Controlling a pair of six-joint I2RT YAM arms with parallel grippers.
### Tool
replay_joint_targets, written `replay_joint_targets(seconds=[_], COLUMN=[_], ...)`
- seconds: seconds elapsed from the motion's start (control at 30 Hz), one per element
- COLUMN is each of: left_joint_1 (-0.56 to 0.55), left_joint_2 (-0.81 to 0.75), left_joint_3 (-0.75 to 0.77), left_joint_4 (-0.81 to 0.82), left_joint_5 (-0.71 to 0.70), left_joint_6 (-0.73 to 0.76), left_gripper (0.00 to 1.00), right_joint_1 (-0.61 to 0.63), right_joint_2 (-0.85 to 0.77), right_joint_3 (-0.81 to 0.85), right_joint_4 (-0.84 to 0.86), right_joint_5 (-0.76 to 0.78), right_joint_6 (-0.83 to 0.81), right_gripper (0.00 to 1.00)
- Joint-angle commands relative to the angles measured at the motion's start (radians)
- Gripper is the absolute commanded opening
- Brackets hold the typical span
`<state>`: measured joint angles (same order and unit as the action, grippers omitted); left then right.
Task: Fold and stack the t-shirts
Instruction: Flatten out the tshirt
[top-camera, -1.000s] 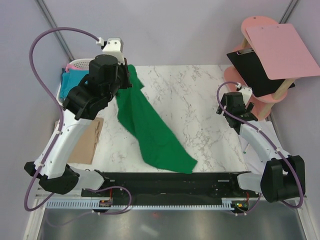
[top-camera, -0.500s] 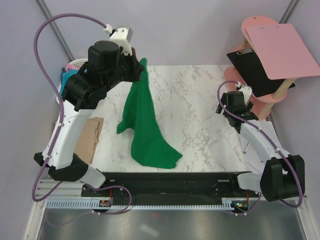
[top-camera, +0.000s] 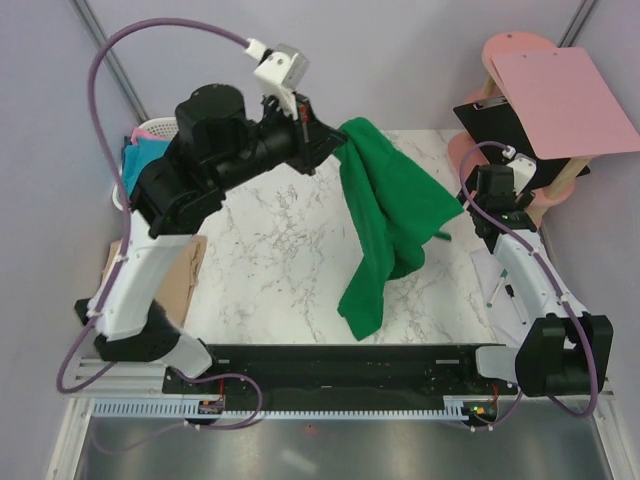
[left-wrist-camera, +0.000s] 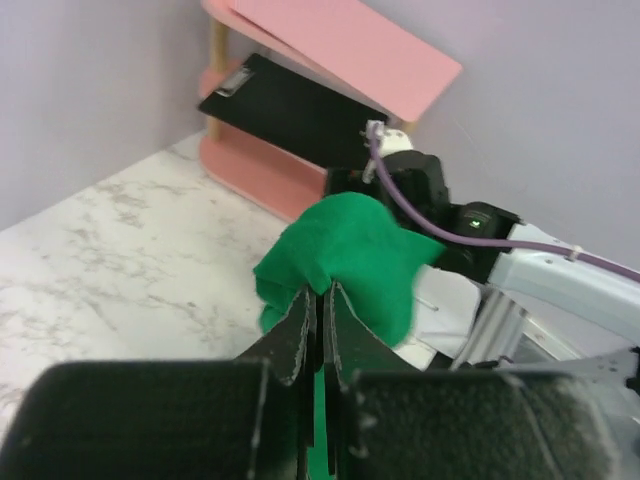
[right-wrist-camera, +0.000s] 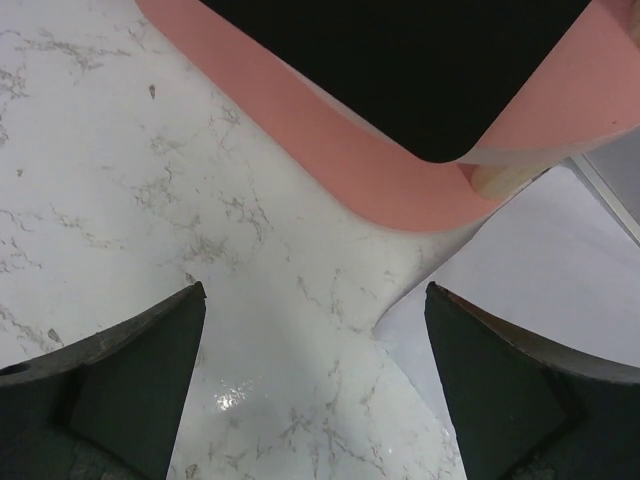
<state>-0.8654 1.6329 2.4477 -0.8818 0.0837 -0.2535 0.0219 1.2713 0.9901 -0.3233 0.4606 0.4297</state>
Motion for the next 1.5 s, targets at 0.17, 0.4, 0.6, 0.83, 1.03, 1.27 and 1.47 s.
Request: replay_joint_targets(seconds=[0.17, 0.4, 0.6, 0.83, 1.03, 1.27, 1.47], left_joint_1=[0.133, 0.364, 0.474, 0.591, 0.586, 0.416, 0.255], left_joint_2=[-0.454, -0.611, -0.567, -0.522, -0.602, -0.420, -0.230], left_joint_3=[-0.904, -1.332, -1.317, -1.306, -1.354, -1.414, -1.411], left_joint_4=[0.150, 0.182, 0.093, 0.027, 0.177, 0.244, 0.245], left_joint_5=[-0.459, -0.524, -0.621, -0.598, -0.275, -0.091, -0.148], left_joint_6=[-0.163, -0.316, -0.351, -0.337, -0.224, -0.184, -0.208], left_gripper=[0.02, 0.02, 0.02, 1.00, 1.00, 0.98, 0.96], right_joint_1=[-0.004, 0.070, 0.237, 0.334, 0.388, 0.504, 0.550], right_joint_2=[0.010, 0.039, 0.083, 0.138, 0.155, 0.210, 0.261], right_joint_3=[-0.080, -0.156, -0.174, -0.180, -0.211, -0.191, -0.185], right_joint_4=[0.023, 0.072, 0.055, 0.023, 0.033, 0.072, 0.073], right_joint_5=[-0.140, -0.422, -0.413, -0.502, -0.568, -0.603, -0.573], right_joint_6=[-0.025, -0.060, -0.026, 0.029, 0.066, 0.121, 0.138], right_gripper=[0.98, 0.98, 0.98, 0.98, 0.89, 0.88, 0.84])
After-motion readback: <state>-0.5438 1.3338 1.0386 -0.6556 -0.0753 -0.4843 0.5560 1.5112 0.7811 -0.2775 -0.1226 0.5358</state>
